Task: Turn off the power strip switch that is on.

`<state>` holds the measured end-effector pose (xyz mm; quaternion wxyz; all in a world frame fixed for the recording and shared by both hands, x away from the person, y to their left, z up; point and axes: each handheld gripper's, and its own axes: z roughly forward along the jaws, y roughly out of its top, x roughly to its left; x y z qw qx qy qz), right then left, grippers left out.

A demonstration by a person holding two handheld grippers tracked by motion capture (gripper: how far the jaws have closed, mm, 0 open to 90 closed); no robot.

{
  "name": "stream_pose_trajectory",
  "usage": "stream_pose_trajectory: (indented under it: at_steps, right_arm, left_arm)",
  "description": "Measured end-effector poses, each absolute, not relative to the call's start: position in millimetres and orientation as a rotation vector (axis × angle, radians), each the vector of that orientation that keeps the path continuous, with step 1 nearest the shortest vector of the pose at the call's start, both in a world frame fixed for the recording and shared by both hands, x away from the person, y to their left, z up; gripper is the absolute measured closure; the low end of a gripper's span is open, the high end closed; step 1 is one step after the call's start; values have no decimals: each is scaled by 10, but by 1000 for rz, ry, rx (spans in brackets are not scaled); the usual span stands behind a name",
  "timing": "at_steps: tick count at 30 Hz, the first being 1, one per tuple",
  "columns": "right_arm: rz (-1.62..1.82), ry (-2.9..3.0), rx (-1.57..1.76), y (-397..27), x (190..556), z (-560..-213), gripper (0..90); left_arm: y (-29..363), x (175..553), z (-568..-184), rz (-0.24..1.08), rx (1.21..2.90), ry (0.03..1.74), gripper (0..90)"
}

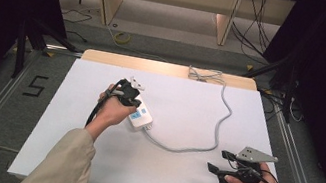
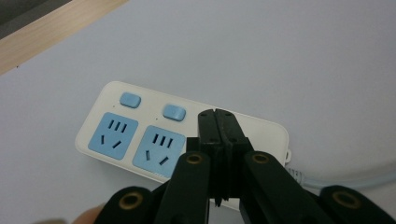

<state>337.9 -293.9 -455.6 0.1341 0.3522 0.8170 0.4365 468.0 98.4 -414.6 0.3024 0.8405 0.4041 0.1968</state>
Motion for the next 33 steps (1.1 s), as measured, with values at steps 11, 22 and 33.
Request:
stream_pose_trajectory:
  at_steps: [11, 22, 33]
  right_arm:
    - [1263, 2370, 1022, -2938, 3381, -4558, 267]
    - [1263, 2370, 1021, -2939, 3383, -4559, 267]
    - [1259, 2375, 1022, -2938, 3383, -4560, 267]
  left_arm:
    - [939, 4720, -4163, 516, 2249, 1068, 900]
    - [889, 4776, -4168, 514, 2261, 1069, 900]
    - [861, 4816, -4179, 503, 2278, 1072, 900]
